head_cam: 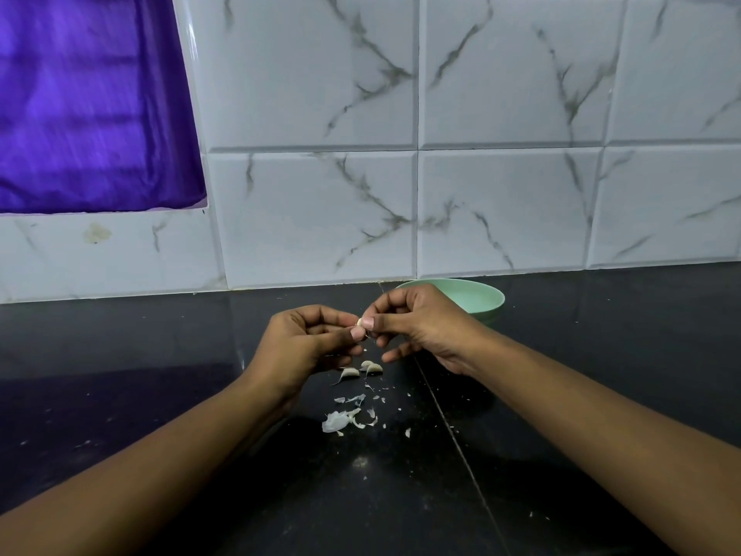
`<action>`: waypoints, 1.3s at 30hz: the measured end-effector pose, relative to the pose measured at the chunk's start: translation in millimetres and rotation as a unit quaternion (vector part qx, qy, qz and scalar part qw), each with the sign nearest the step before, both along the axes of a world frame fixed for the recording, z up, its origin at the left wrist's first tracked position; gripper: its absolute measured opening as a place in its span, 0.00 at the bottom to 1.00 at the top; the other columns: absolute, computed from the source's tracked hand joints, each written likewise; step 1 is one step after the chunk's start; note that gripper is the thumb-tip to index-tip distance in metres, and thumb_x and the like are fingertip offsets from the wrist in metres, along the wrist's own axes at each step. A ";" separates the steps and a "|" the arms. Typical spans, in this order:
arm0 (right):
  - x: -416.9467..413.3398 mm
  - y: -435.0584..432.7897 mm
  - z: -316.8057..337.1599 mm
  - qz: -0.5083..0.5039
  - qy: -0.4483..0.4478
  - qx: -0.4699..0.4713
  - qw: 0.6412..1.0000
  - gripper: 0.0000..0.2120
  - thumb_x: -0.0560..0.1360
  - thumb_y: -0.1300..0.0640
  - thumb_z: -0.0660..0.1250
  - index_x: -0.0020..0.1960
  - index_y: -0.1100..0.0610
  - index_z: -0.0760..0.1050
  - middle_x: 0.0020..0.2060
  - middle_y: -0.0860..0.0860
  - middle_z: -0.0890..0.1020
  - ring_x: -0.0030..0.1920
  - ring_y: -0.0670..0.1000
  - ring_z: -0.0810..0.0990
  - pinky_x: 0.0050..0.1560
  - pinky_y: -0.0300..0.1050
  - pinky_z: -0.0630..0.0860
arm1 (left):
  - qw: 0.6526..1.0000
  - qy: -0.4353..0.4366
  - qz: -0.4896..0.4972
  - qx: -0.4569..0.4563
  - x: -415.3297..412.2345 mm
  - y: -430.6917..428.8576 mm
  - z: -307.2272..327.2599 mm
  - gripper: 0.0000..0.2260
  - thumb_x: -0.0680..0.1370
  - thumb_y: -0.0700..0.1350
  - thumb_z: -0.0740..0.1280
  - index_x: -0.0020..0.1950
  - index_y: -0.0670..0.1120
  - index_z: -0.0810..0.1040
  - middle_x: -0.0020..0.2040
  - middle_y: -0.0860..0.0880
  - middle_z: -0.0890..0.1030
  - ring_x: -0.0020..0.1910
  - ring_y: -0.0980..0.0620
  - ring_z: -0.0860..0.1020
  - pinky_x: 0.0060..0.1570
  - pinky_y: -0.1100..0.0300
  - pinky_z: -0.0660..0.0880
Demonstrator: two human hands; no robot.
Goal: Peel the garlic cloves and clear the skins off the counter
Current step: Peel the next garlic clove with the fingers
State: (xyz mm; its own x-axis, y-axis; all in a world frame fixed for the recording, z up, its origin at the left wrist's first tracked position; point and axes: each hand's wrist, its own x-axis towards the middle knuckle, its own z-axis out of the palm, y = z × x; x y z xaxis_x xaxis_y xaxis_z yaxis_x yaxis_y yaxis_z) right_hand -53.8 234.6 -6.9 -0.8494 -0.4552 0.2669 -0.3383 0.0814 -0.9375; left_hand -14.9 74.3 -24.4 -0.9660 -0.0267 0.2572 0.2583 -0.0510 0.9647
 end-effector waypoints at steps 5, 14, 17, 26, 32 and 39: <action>1.3 -1.5 0.4 -0.003 0.008 -0.004 1.000 0.03 0.73 0.64 0.70 0.41 0.60 0.78 0.33 0.50 0.79 0.30 0.43 0.76 0.28 0.40 0.77 | 1.000 0.011 0.003 0.019 -0.5 0.4 0.2 0.06 0.66 0.35 0.72 0.41 0.40 0.79 0.31 0.45 0.82 0.30 0.54 0.82 0.33 0.64 0.77; 0.1 -2.2 -1.1 -0.030 0.014 0.012 0.999 0.03 0.74 0.64 0.67 0.42 0.58 0.76 0.31 0.48 0.76 0.29 0.43 0.74 0.25 0.40 0.74 | 1.000 0.006 -0.010 0.021 -1.6 -0.2 -0.7 0.04 0.72 0.33 0.69 0.44 0.40 0.80 0.33 0.46 0.83 0.31 0.55 0.82 0.32 0.66 0.78; -1.6 2.2 0.6 -0.018 0.020 0.002 1.000 0.06 0.73 0.67 0.68 0.45 0.57 0.77 0.35 0.50 0.77 0.32 0.44 0.76 0.27 0.41 0.76 | 0.999 -0.007 -0.021 0.024 -1.8 -1.4 -0.5 0.04 0.73 0.34 0.68 0.45 0.41 0.80 0.34 0.47 0.83 0.32 0.55 0.82 0.33 0.66 0.78; -2.8 0.7 -3.3 0.007 0.060 0.002 0.998 0.08 0.73 0.65 0.70 0.50 0.56 0.81 0.37 0.49 0.82 0.37 0.44 0.81 0.32 0.39 0.78 | 0.997 -0.048 -0.031 0.047 -2.9 -5.4 0.0 0.03 0.72 0.36 0.68 0.43 0.43 0.79 0.33 0.48 0.83 0.31 0.55 0.82 0.31 0.66 0.78; -0.8 -1.2 -5.3 -0.015 0.075 -0.006 0.997 0.06 0.72 0.64 0.72 0.48 0.59 0.81 0.35 0.53 0.82 0.35 0.44 0.81 0.33 0.38 0.78 | 0.998 -0.047 -0.030 0.035 -3.3 -5.4 -0.4 0.07 0.65 0.40 0.71 0.42 0.43 0.80 0.34 0.46 0.83 0.32 0.55 0.82 0.32 0.65 0.79; 1.4 -2.6 -4.9 -0.034 0.089 -0.005 0.995 0.05 0.71 0.63 0.73 0.43 0.54 0.79 0.33 0.50 0.82 0.36 0.47 0.82 0.32 0.40 0.77 | 0.999 0.009 0.015 -0.039 -0.7 -2.1 1.3 0.02 0.73 0.39 0.71 0.42 0.41 0.80 0.36 0.44 0.84 0.32 0.52 0.81 0.33 0.62 0.78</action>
